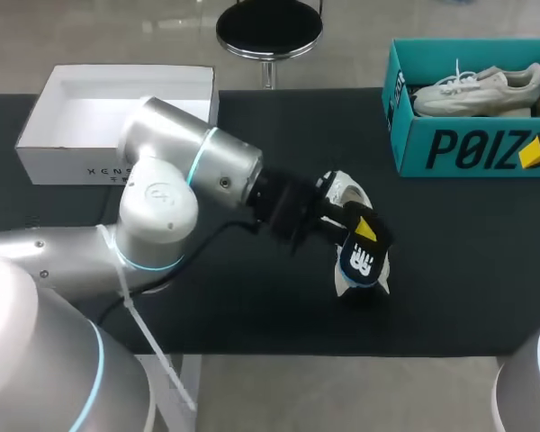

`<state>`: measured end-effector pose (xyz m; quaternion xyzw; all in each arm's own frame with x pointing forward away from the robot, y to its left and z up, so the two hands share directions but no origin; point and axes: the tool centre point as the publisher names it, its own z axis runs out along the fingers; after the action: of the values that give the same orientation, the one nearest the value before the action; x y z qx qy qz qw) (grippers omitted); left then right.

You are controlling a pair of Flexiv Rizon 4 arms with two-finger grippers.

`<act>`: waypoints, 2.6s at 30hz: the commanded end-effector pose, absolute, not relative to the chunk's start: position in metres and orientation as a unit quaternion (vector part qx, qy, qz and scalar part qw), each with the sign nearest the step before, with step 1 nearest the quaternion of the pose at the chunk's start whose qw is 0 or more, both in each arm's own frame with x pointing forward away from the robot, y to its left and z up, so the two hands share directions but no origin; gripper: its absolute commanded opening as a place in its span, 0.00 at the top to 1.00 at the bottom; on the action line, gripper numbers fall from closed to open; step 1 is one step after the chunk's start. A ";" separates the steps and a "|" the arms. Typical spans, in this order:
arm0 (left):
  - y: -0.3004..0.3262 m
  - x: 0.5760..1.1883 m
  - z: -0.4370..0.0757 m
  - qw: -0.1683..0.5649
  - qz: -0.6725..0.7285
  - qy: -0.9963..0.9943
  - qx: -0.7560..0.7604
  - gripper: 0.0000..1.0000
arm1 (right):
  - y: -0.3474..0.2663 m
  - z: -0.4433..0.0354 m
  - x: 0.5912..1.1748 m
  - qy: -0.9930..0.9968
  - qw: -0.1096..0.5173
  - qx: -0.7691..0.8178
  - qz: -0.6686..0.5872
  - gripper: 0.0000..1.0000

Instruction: Take the shoe out of the shoebox, open the shoe tongue, remove and reinsert the insole, then place the shoe into the shoebox

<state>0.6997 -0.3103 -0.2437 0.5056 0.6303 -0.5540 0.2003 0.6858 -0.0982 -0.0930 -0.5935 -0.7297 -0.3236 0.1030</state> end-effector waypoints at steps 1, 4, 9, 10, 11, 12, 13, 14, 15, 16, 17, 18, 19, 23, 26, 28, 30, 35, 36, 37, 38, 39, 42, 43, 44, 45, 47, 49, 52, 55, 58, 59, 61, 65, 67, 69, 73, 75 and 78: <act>-0.308 0.684 -0.256 0.223 -0.543 0.649 0.484 1.00 | -0.098 -0.093 0.688 -0.730 0.104 -0.594 -0.321 0.00; -0.311 0.677 -0.264 0.224 -0.543 0.649 0.483 1.00 | -0.098 -0.093 0.688 -0.730 0.104 -0.594 -0.321 0.00; -0.316 0.674 -0.274 0.229 -0.545 0.647 0.481 1.00 | -0.098 -0.093 0.688 -0.730 0.104 -0.594 -0.321 0.00; -0.318 0.675 -0.276 0.233 -0.552 0.641 0.480 1.00 | -0.098 -0.093 0.688 -0.730 0.104 -0.594 -0.321 0.00; -0.320 0.677 -0.278 0.234 -0.551 0.639 0.484 1.00 | -0.098 -0.093 0.688 -0.730 0.104 -0.594 -0.321 0.00; -0.321 0.678 -0.280 0.235 -0.549 0.639 0.484 1.00 | -0.098 -0.093 0.688 -0.730 0.104 -0.594 -0.321 0.00; -0.322 0.681 -0.281 0.237 -0.551 0.638 0.483 1.00 | -0.098 -0.093 0.688 -0.730 0.104 -0.594 -0.321 0.00; -0.323 0.682 -0.282 0.238 -0.552 0.636 0.484 1.00 | -0.098 -0.093 0.688 -0.730 0.104 -0.594 -0.321 0.00; -0.324 0.684 -0.283 0.239 -0.552 0.636 0.484 1.00 | -0.098 -0.093 0.688 -0.730 0.104 -0.594 -0.321 0.00; -0.325 0.688 -0.284 0.240 -0.551 0.636 0.484 1.00 | -0.098 -0.093 0.688 -0.730 0.104 -0.594 -0.321 0.00; -0.325 0.689 -0.285 0.242 -0.552 0.635 0.483 1.00 | -0.098 -0.093 0.688 -0.730 0.104 -0.594 -0.321 0.00; -0.326 0.691 -0.286 0.244 -0.551 0.635 0.483 1.00 | -0.098 -0.093 0.688 -0.730 0.104 -0.594 -0.321 0.00; -0.326 0.692 -0.286 0.245 -0.551 0.634 0.483 1.00 | -0.098 -0.093 0.688 -0.730 0.104 -0.594 -0.321 0.00; -0.325 0.693 -0.287 0.245 -0.551 0.633 0.485 1.00 | -0.098 -0.093 0.688 -0.730 0.104 -0.594 -0.321 0.00; -0.325 0.693 -0.289 0.244 -0.551 0.631 0.489 1.00 | -0.098 -0.093 0.688 -0.730 0.104 -0.594 -0.321 0.00; -0.325 0.692 -0.291 0.245 -0.550 0.631 0.490 1.00 | -0.098 -0.093 0.688 -0.730 0.104 -0.594 -0.321 0.00; -0.325 0.693 -0.293 0.245 -0.549 0.631 0.491 1.00 | -0.098 -0.093 0.688 -0.730 0.104 -0.594 -0.321 0.00; -0.325 0.702 -0.296 0.250 -0.547 0.631 0.491 1.00 | -0.098 -0.093 0.688 -0.730 0.104 -0.594 -0.321 0.00; -0.325 0.703 -0.296 0.251 -0.546 0.631 0.491 1.00 | -0.098 -0.093 0.688 -0.730 0.104 -0.594 -0.321 0.00; -0.325 0.704 -0.297 0.252 -0.545 0.631 0.491 1.00 | -0.098 -0.093 0.688 -0.730 0.104 -0.594 -0.321 0.00; -0.325 0.706 -0.297 0.253 -0.544 0.631 0.491 1.00 | -0.098 -0.093 0.688 -0.730 0.104 -0.594 -0.321 0.00; -0.325 0.706 -0.297 0.253 -0.544 0.631 0.492 1.00 | -0.098 -0.093 0.688 -0.730 0.104 -0.594 -0.321 0.00; -0.324 0.712 -0.298 0.257 -0.542 0.630 0.493 1.00 | -0.098 -0.093 0.688 -0.730 0.104 -0.594 -0.321 0.00; -0.324 0.713 -0.299 0.258 -0.541 0.631 0.492 1.00 | -0.098 -0.093 0.688 -0.730 0.104 -0.594 -0.321 0.00; -0.325 0.715 -0.301 0.258 -0.541 0.632 0.492 1.00 | -0.098 -0.093 0.688 -0.730 0.104 -0.594 -0.321 0.00; -0.325 0.717 -0.302 0.259 -0.540 0.632 0.491 1.00 | -0.098 -0.093 0.688 -0.730 0.104 -0.594 -0.321 0.00; -0.326 0.720 -0.303 0.262 -0.539 0.633 0.490 1.00 | -0.098 -0.093 0.688 -0.730 0.104 -0.594 -0.321 0.00; -0.326 0.723 -0.301 0.264 -0.539 0.633 0.489 1.00 | -0.098 -0.093 0.688 -0.730 0.104 -0.594 -0.321 0.00; -0.327 0.728 -0.301 0.270 -0.537 0.633 0.488 1.00 | -0.098 -0.093 0.688 -0.730 0.104 -0.594 -0.321 0.00; -0.326 0.730 -0.300 0.273 -0.537 0.634 0.485 1.00 | -0.098 -0.093 0.688 -0.730 0.104 -0.594 -0.321 0.00; -0.324 0.731 -0.300 0.276 -0.536 0.635 0.483 1.00 | -0.098 -0.093 0.688 -0.730 0.104 -0.594 -0.321 0.00; -0.324 0.732 -0.300 0.276 -0.536 0.635 0.483 1.00 | -0.098 -0.093 0.688 -0.730 0.104 -0.594 -0.321 0.00; -0.323 0.731 -0.299 0.277 -0.537 0.635 0.481 1.00 | -0.098 -0.093 0.688 -0.730 0.104 -0.594 -0.321 0.00; -0.324 0.729 -0.298 0.278 -0.539 0.635 0.479 1.00 | -0.098 -0.093 0.688 -0.730 0.104 -0.594 -0.321 0.00; -0.324 0.728 -0.299 0.278 -0.540 0.635 0.477 1.00 | -0.098 -0.093 0.688 -0.730 0.104 -0.594 -0.321 0.00; -0.325 0.729 -0.301 0.278 -0.540 0.636 0.476 1.00 | -0.098 -0.093 0.688 -0.730 0.104 -0.594 -0.321 0.00; -0.327 0.734 -0.306 0.279 -0.541 0.638 0.472 1.00 | -0.098 -0.093 0.688 -0.730 0.104 -0.594 -0.321 0.00; -0.328 0.738 -0.309 0.281 -0.541 0.639 0.469 1.00 | -0.098 -0.093 0.688 -0.730 0.104 -0.594 -0.321 0.00; -0.329 0.747 -0.311 0.287 -0.539 0.640 0.466 1.00 | -0.098 -0.093 0.688 -0.730 0.104 -0.594 -0.321 0.00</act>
<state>0.7415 -0.3221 -0.3059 0.4665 0.6417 -0.5379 0.2850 0.6859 -0.0981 -0.0935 -0.5936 -0.7298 -0.3233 0.1026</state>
